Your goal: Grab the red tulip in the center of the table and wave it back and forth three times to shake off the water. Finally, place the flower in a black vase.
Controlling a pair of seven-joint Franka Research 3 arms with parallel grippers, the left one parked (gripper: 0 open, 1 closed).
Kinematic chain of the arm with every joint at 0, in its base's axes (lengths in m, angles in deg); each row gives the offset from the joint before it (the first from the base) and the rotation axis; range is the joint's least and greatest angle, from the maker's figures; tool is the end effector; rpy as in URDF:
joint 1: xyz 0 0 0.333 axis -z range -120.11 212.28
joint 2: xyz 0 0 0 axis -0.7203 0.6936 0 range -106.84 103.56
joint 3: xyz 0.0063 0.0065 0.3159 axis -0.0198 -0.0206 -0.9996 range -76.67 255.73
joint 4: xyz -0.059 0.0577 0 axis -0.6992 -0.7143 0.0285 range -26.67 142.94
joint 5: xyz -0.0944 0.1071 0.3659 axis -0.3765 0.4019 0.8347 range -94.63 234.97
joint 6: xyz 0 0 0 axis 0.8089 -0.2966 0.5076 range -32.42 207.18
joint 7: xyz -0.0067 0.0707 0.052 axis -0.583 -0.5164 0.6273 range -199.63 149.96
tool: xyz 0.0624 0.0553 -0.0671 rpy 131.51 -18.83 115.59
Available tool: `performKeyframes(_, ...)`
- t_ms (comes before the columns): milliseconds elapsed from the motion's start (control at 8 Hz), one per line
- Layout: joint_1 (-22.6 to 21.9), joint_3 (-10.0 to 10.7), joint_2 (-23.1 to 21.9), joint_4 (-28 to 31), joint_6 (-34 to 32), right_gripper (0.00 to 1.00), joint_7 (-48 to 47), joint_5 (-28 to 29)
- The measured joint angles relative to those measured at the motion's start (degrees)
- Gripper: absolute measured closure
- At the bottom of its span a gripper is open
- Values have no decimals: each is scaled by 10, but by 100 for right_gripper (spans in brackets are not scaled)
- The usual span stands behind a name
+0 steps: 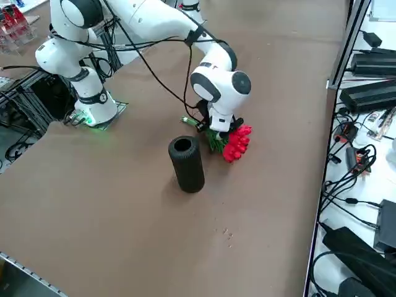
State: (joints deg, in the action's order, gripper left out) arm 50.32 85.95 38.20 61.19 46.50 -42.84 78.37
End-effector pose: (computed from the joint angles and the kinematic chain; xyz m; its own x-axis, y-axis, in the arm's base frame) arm 0.6210 0.0017 0.1781 0.7808 -0.3387 -0.5250 -0.3854 -0.9225 0.0219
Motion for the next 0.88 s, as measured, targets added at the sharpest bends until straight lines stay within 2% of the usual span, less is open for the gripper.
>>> performKeyframes(125, -1, -1, -11, -9, 2, 86, -7, 0)
performKeyframes(375, -4, -2, -62, -25, 4, 89, -64, 0)
performKeyframes(625, -12, -3, -137, -36, 15, 89, -91, -10)
performKeyframes(875, -17, -2, -224, -39, 48, 89, -120, -60)
